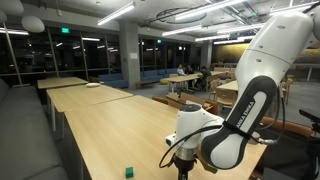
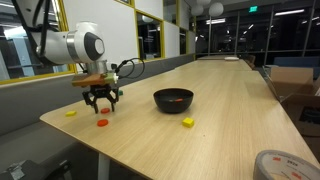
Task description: Put the orange discs in the bowl
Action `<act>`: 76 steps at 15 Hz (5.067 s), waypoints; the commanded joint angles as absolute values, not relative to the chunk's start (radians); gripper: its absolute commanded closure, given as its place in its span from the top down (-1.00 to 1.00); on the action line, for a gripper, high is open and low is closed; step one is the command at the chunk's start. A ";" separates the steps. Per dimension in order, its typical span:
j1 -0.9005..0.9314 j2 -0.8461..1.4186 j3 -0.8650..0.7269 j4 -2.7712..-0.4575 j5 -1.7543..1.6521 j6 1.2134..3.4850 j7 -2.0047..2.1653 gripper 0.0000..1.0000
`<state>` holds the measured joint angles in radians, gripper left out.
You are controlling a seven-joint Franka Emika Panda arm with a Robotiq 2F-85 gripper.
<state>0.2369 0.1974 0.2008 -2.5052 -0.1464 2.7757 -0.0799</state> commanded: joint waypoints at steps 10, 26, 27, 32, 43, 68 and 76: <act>0.219 0.148 0.176 -2.465 -0.170 2.735 -0.080 -0.57; -0.008 -0.029 -0.017 -2.407 -0.367 2.643 -0.072 -0.56; -0.015 -0.023 -0.021 -2.405 -0.368 2.642 -0.071 -0.56; -0.032 0.020 -0.031 -2.388 -0.328 2.644 -0.095 0.62; 0.051 -0.088 0.056 -2.556 -0.215 2.442 -0.192 1.00; 0.208 -0.019 0.176 -2.770 0.059 2.784 0.110 1.00; 0.217 0.041 0.172 -2.769 -0.018 2.861 0.221 1.00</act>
<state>0.2210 0.0268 0.1635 -2.7695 0.0278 2.8144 0.1577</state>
